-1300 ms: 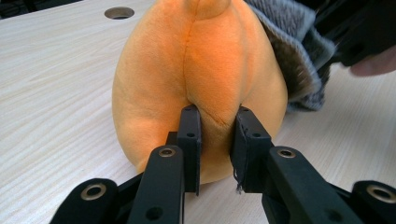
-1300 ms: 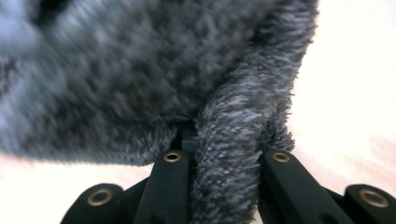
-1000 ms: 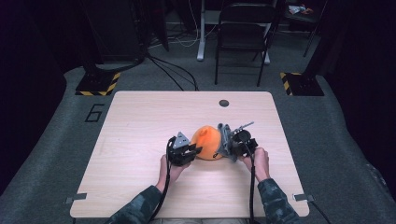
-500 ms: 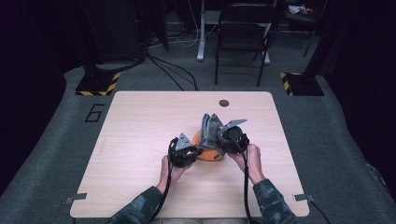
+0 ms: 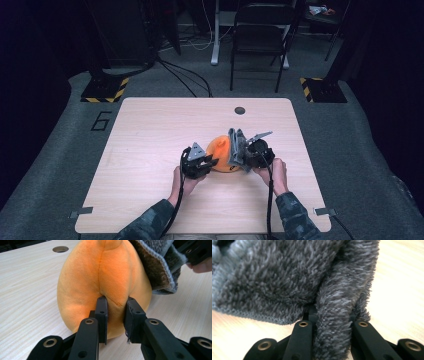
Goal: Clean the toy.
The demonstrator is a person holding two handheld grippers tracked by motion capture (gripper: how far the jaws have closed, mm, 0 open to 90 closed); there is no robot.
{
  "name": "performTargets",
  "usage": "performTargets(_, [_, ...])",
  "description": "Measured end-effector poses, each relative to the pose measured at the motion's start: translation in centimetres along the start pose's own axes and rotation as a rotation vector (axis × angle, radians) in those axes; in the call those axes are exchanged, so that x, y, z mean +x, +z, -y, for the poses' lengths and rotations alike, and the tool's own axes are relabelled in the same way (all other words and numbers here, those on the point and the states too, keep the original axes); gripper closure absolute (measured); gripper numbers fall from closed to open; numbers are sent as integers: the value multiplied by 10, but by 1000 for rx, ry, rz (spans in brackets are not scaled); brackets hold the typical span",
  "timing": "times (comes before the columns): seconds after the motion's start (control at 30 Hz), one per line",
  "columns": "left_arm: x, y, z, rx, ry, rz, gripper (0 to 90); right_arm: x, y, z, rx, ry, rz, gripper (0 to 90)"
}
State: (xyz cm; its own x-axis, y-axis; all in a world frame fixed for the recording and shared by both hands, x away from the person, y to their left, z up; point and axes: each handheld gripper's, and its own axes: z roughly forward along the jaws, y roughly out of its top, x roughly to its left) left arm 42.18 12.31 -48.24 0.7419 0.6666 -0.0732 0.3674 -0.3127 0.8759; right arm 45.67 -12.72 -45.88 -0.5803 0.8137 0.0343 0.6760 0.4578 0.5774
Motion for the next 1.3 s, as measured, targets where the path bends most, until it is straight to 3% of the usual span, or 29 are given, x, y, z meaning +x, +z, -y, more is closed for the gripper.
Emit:
performTargets(0.37, [1,-1,0,6,-3,3,743,-9,28,14,113,30,37,768])
performTargets(0.57, [2,-1,1,-4,-9,-3,742,-10,27,13,120,19,41,767])
performTargets(0.8, [4,-1,1,-5,-13,-5,740,-16,7,6,72,24,46,766])
performTargets(0.87, [4,-1,1,-8,-17,-4,740,-16,-3,2,35,45,37,765])
performTargets(0.97, [4,0,0,-11,-14,-6,739,-15,-21,-6,-37,36,15,763])
performTargets(1.13, [4,0,0,-11,-12,-8,736,3,-40,-19,-152,6,-17,758])
performTargets(1.2, [3,1,0,-17,-10,-15,732,14,-38,-22,-150,-23,-20,757])
performTargets(1.3, [3,0,0,-16,-9,-14,702,20,-22,-22,-107,-50,0,758])
